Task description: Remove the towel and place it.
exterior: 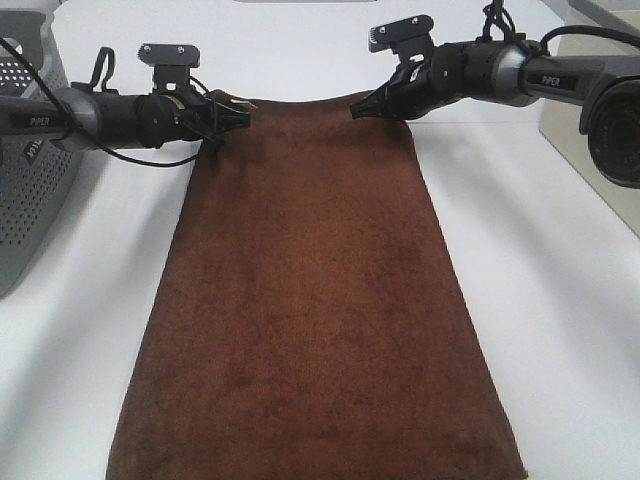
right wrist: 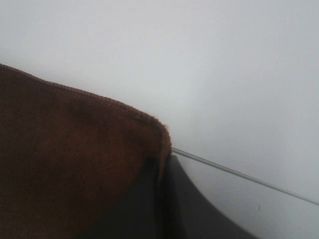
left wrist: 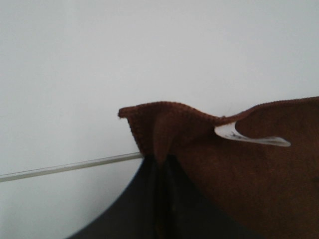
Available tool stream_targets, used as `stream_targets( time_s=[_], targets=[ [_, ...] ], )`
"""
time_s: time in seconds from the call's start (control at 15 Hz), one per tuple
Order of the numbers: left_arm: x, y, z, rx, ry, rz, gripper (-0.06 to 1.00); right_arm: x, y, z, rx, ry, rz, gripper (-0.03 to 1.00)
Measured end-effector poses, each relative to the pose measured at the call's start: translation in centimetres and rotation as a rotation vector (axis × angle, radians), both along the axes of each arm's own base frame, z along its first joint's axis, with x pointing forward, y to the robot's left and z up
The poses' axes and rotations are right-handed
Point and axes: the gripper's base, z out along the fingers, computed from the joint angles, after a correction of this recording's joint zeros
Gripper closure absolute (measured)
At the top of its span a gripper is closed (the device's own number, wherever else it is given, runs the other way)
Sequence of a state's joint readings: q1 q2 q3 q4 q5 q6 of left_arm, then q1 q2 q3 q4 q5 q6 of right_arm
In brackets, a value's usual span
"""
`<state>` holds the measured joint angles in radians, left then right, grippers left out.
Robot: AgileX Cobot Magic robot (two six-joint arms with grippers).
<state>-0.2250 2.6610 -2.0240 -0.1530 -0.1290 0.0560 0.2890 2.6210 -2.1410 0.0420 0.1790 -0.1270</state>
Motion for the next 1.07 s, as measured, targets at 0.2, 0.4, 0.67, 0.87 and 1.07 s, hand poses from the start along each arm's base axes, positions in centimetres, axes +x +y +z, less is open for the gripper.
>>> stream_targets(
  time_s=[0.2, 0.4, 0.67, 0.87, 1.07],
  targets=[
    [0.1, 0.0, 0.0, -0.001, -0.017, 0.002, 0.91, 0.0, 0.0, -1.2, -0.004, 0.015, -0.001, 0.96],
    [0.2, 0.0, 0.2, 0.004, -0.045, 0.000, 0.78, 0.2, -0.3, -1.1, 0.008, -0.011, -0.010, 0.88],
    [0.2, 0.0, 0.3, 0.004, -0.059, 0.000, 0.47, 0.6, -1.6, -1.1, 0.023, -0.007, -0.042, 0.63],
    [0.3, 0.0, 0.4, 0.001, -0.077, 0.003, 0.33, 0.6, -1.8, -1.1, 0.025, -0.007, -0.046, 0.37],
    [0.2, 0.0, 0.4, 0.002, -0.070, 0.002, 0.26, 0.5, -1.8, -1.1, 0.025, 0.016, -0.047, 0.26]
  ],
)
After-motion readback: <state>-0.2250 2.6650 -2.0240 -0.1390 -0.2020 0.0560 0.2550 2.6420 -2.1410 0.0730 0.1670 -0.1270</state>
